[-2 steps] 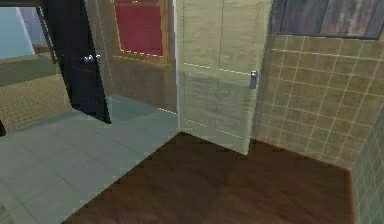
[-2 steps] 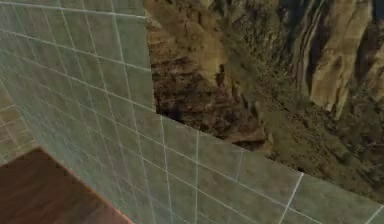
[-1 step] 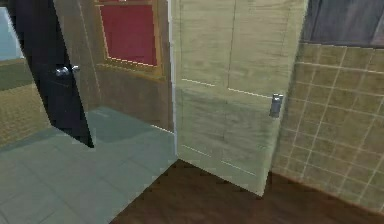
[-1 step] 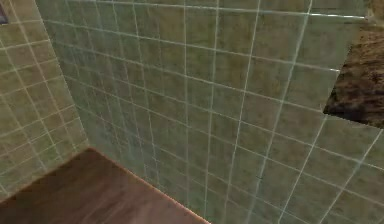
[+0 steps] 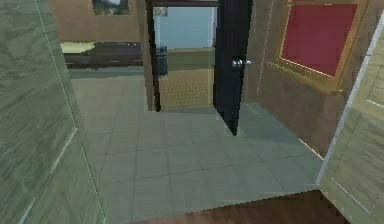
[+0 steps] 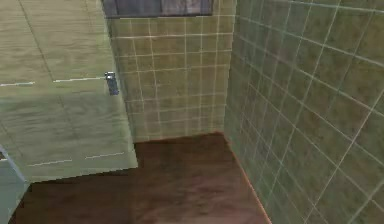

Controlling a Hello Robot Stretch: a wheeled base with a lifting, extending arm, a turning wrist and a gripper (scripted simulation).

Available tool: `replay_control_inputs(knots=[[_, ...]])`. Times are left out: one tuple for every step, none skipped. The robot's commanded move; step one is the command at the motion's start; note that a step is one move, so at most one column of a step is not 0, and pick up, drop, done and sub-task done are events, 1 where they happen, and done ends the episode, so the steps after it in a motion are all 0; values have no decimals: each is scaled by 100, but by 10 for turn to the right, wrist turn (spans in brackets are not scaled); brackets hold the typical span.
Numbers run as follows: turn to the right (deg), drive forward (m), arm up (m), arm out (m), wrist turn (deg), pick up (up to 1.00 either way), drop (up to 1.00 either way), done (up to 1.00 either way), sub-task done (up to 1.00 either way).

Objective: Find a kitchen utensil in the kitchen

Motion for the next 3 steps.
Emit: replay_control_inputs(knots=[[0, 100, 0, 0, 0, 0, 0, 0, 0], [0, 100, 0, 0, 0, 0, 0, 0, 0], [-30, 0, 0, 0, 0, 0, 0, 0, 0]])
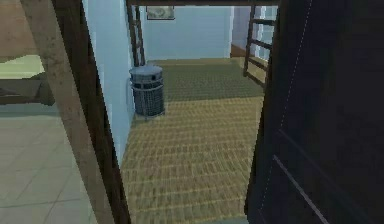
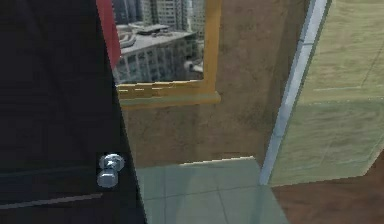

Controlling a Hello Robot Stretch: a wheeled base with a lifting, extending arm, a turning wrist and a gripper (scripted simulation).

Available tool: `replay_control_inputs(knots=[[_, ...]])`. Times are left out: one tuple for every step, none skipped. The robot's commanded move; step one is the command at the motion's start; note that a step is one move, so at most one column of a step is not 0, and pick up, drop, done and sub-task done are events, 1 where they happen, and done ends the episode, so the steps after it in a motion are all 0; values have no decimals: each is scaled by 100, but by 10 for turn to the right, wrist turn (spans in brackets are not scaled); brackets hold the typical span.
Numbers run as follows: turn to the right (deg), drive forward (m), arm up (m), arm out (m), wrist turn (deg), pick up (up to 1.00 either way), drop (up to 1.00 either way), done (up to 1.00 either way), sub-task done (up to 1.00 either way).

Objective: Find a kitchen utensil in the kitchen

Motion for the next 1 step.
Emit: replay_control_inputs(knots=[[0, 100, 0, 0, 0, 0, 0, 0, 0]])
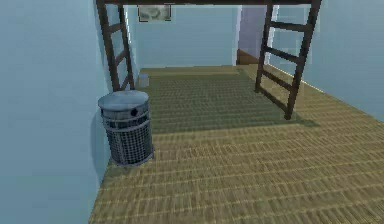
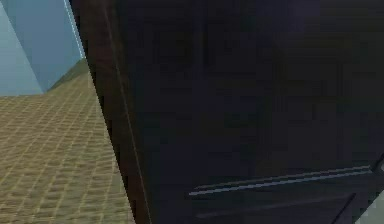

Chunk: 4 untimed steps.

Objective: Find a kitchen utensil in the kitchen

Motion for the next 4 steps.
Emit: replay_control_inputs(knots=[[0, 50, 0, 0, 0, 0, 0, 0, 0], [420, 0, 0, 0, 0, 0, 0, 0, 0], [0, 100, 0, 0, 0, 0, 0, 0, 0], [0, 100, 0, 0, 0, 0, 0, 0, 0]])
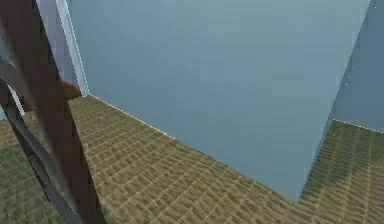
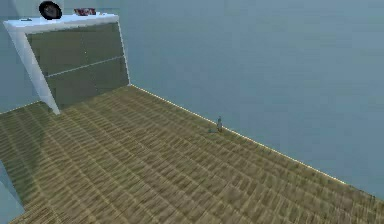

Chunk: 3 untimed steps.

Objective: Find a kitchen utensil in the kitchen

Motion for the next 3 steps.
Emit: replay_control_inputs(knots=[[0, 45, 0, 0, 0, 0, 0, 0, 0], [0, 25, 0, 0, 0, 0, 0, 0, 0], [-420, 0, 0, 0, 0, 0, 0, 0, 0]])
